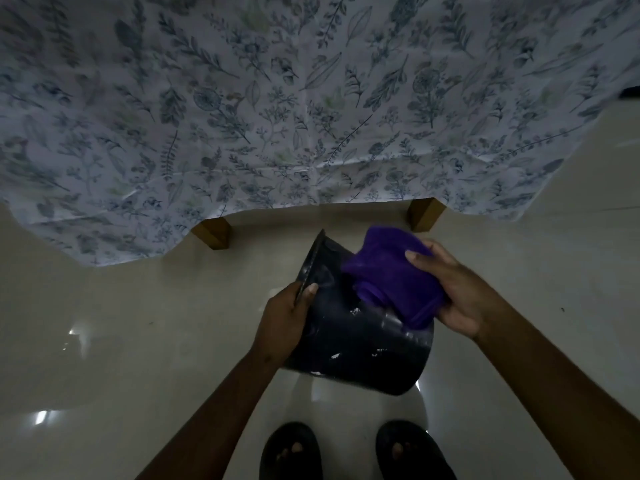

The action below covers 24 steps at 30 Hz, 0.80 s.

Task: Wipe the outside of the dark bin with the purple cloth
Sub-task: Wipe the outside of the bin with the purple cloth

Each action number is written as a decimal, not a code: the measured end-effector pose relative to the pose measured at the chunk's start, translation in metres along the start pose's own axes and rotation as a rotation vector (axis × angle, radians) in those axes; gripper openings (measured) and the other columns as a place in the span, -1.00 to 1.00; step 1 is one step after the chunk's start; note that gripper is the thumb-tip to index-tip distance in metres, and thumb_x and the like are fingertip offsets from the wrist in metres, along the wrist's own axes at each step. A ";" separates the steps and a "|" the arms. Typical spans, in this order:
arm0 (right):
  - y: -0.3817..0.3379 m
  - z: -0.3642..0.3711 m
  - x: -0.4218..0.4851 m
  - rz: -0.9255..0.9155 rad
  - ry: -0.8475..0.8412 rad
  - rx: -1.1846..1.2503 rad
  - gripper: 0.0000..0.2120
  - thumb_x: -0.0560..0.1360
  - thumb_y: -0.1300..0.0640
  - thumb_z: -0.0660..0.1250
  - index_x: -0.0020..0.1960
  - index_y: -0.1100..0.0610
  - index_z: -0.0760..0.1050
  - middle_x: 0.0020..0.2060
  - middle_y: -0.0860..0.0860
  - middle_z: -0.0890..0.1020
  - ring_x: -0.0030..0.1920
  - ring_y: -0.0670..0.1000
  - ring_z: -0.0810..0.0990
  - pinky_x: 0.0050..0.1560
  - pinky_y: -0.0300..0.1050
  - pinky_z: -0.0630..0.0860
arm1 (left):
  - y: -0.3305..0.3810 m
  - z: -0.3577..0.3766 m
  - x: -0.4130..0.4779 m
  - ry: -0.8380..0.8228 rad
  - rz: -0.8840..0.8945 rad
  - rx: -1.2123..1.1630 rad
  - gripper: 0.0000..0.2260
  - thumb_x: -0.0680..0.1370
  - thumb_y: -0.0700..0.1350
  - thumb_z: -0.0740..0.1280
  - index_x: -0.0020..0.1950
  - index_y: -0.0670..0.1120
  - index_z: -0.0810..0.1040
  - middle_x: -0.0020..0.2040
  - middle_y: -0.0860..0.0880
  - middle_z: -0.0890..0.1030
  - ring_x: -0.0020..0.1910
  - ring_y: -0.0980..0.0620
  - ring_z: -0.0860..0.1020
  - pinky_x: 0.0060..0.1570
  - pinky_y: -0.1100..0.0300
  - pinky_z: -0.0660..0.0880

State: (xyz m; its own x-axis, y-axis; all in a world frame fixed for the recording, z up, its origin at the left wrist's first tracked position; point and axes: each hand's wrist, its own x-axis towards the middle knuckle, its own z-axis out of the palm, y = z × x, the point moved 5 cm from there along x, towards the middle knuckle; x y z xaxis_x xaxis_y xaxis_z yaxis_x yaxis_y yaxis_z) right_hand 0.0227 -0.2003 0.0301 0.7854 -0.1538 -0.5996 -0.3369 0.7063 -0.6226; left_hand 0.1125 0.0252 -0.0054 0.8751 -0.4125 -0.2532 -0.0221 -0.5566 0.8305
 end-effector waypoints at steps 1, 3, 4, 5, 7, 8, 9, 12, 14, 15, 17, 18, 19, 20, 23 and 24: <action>0.012 -0.009 0.005 0.029 0.039 0.011 -0.68 0.45 0.23 0.39 0.19 0.12 0.49 0.15 0.19 0.63 0.11 0.23 0.64 -0.16 0.07 0.65 | -0.002 0.000 0.000 0.006 -0.010 -0.004 -0.73 0.64 0.06 0.14 -0.06 -0.02 0.56 -0.16 0.06 0.64 -0.18 0.21 0.59 -0.25 0.45 0.44; 0.029 -0.026 0.012 0.062 0.124 -0.025 -0.68 0.41 0.23 0.42 0.15 0.14 0.49 0.19 0.23 0.60 0.14 0.24 0.61 -0.08 0.13 0.65 | -0.005 -0.001 0.002 0.022 -0.024 -0.005 -0.74 0.64 0.05 0.14 -0.11 -0.01 0.54 -0.21 0.08 0.62 -0.22 0.22 0.58 -0.29 0.47 0.43; 0.034 -0.034 0.015 0.062 0.176 -0.083 -0.69 0.41 0.22 0.44 0.13 0.15 0.50 0.19 0.23 0.59 0.12 0.22 0.62 -0.11 0.09 0.66 | -0.006 -0.001 0.003 0.031 -0.022 -0.002 -0.74 0.64 0.05 0.15 -0.12 0.00 0.54 -0.22 0.08 0.61 -0.24 0.22 0.58 -0.30 0.47 0.43; 0.038 -0.041 0.017 0.048 0.234 -0.182 -0.70 0.42 0.21 0.44 0.12 0.16 0.49 0.17 0.23 0.60 0.07 0.19 0.63 -0.17 0.02 0.65 | -0.007 -0.002 0.004 0.041 -0.014 0.003 -0.74 0.64 0.04 0.15 -0.14 0.01 0.53 -0.23 0.08 0.61 -0.26 0.24 0.58 -0.30 0.47 0.42; 0.042 -0.054 0.019 0.004 0.349 -0.446 -0.73 0.46 0.19 0.44 0.12 0.15 0.48 0.09 0.19 0.62 -0.02 0.14 0.64 -0.24 -0.05 0.60 | -0.010 -0.003 0.006 0.055 0.000 0.015 -0.75 0.64 0.02 0.16 -0.18 0.04 0.50 -0.26 0.09 0.59 -0.28 0.32 0.56 -0.31 0.50 0.41; 0.044 -0.058 0.019 -0.024 0.400 -0.583 -0.74 0.47 0.16 0.44 0.12 0.15 0.46 0.06 0.17 0.61 -0.05 0.11 0.63 -0.23 -0.06 0.59 | -0.011 -0.004 0.007 0.061 0.006 0.023 -0.75 0.64 0.02 0.16 -0.20 0.06 0.49 -0.28 0.10 0.58 -0.29 0.34 0.54 -0.31 0.50 0.40; 0.046 -0.061 0.020 -0.062 0.437 -0.724 -0.73 0.48 0.11 0.43 0.12 0.14 0.45 0.04 0.15 0.61 -0.08 0.08 0.61 -0.21 -0.09 0.57 | -0.014 -0.004 0.007 0.067 0.011 0.033 -0.74 0.64 0.01 0.16 -0.22 0.05 0.48 -0.29 0.10 0.57 -0.30 0.34 0.54 -0.31 0.50 0.40; 0.047 -0.058 0.025 -0.207 0.453 -1.208 -0.57 0.49 0.00 0.41 0.27 0.15 0.42 0.14 0.15 0.57 0.00 0.08 0.56 -0.09 -0.18 0.51 | -0.022 -0.004 0.010 0.081 0.009 0.046 -0.70 0.64 0.04 0.16 -0.20 -0.08 0.51 -0.31 0.05 0.56 -0.32 0.25 0.52 -0.33 0.45 0.40; 0.049 -0.051 0.032 -0.285 0.415 -1.501 -0.45 0.53 0.02 0.36 0.46 0.09 0.30 0.32 0.17 0.43 0.25 0.18 0.44 0.16 0.01 0.45 | -0.027 -0.005 0.011 0.098 0.003 0.054 -0.67 0.63 0.04 0.17 -0.17 -0.15 0.52 -0.30 0.00 0.57 -0.33 0.17 0.52 -0.32 0.43 0.40; 0.049 -0.044 0.035 -0.340 0.362 -1.589 -0.44 0.54 0.08 0.33 0.50 0.05 0.27 0.38 0.15 0.36 0.32 0.20 0.37 0.24 0.09 0.39 | -0.029 -0.006 0.011 0.103 0.004 0.062 -0.66 0.63 0.04 0.17 -0.16 -0.16 0.52 -0.29 -0.01 0.57 -0.32 0.15 0.53 -0.31 0.42 0.41; 0.054 -0.030 0.041 -0.406 0.228 -1.624 -0.50 0.56 0.13 0.26 0.49 0.02 0.31 0.44 0.10 0.32 0.39 0.19 0.31 0.33 0.10 0.34 | -0.032 -0.006 0.010 0.102 0.002 0.066 -0.67 0.63 0.05 0.17 -0.14 -0.15 0.53 -0.27 -0.01 0.59 -0.27 0.12 0.55 -0.27 0.39 0.43; 0.059 -0.024 0.044 -0.382 0.199 -1.605 -0.52 0.57 0.07 0.24 0.49 0.02 0.31 0.46 0.07 0.30 0.41 0.18 0.29 0.37 0.10 0.33 | -0.034 -0.006 0.010 0.101 -0.003 0.058 -0.67 0.63 0.06 0.16 -0.13 -0.15 0.54 -0.25 -0.01 0.60 -0.25 0.10 0.57 -0.25 0.36 0.45; 0.062 -0.022 0.046 -0.330 0.194 -1.608 -0.48 0.58 -0.06 0.23 0.50 0.02 0.27 0.48 0.03 0.26 0.44 0.16 0.26 0.39 0.10 0.30 | -0.033 -0.006 0.010 0.101 -0.005 0.051 -0.67 0.63 0.06 0.16 -0.12 -0.15 0.54 -0.24 -0.03 0.61 -0.24 0.08 0.58 -0.21 0.29 0.48; 0.066 -0.020 0.047 -0.273 0.188 -1.645 -0.37 0.54 -0.19 0.24 0.53 0.01 0.20 0.50 -0.01 0.20 0.46 0.14 0.21 0.40 0.11 0.28 | -0.033 -0.006 0.009 0.101 -0.005 0.048 -0.66 0.63 0.06 0.16 -0.12 -0.16 0.54 -0.24 -0.04 0.61 -0.23 0.06 0.58 -0.20 0.23 0.49; 0.067 -0.023 0.051 -0.224 0.143 -1.669 -0.22 0.43 -0.19 0.38 0.54 0.03 0.17 0.52 -0.01 0.18 0.46 0.15 0.19 0.42 0.05 0.26 | -0.034 -0.006 0.009 0.107 -0.007 0.048 -0.64 0.63 0.06 0.16 -0.13 -0.19 0.52 -0.24 -0.10 0.60 -0.23 -0.01 0.58 -0.19 0.14 0.50; 0.063 -0.025 0.052 -0.256 0.132 -1.602 -0.25 0.40 -0.09 0.40 0.51 0.06 0.24 0.49 0.01 0.25 0.43 0.13 0.26 0.41 -0.10 0.25 | -0.035 -0.006 0.009 0.109 -0.008 0.045 -0.64 0.63 0.06 0.16 -0.13 -0.20 0.52 -0.23 -0.11 0.61 -0.23 -0.02 0.59 -0.18 0.12 0.51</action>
State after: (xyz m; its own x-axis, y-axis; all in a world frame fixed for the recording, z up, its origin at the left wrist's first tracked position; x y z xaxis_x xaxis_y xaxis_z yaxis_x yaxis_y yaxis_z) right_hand 0.0290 -0.1814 -0.0525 0.8837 -0.2624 -0.3875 -0.4432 -0.7350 -0.5132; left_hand 0.1244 0.0450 -0.0339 0.9225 -0.3287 -0.2024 -0.0344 -0.5921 0.8051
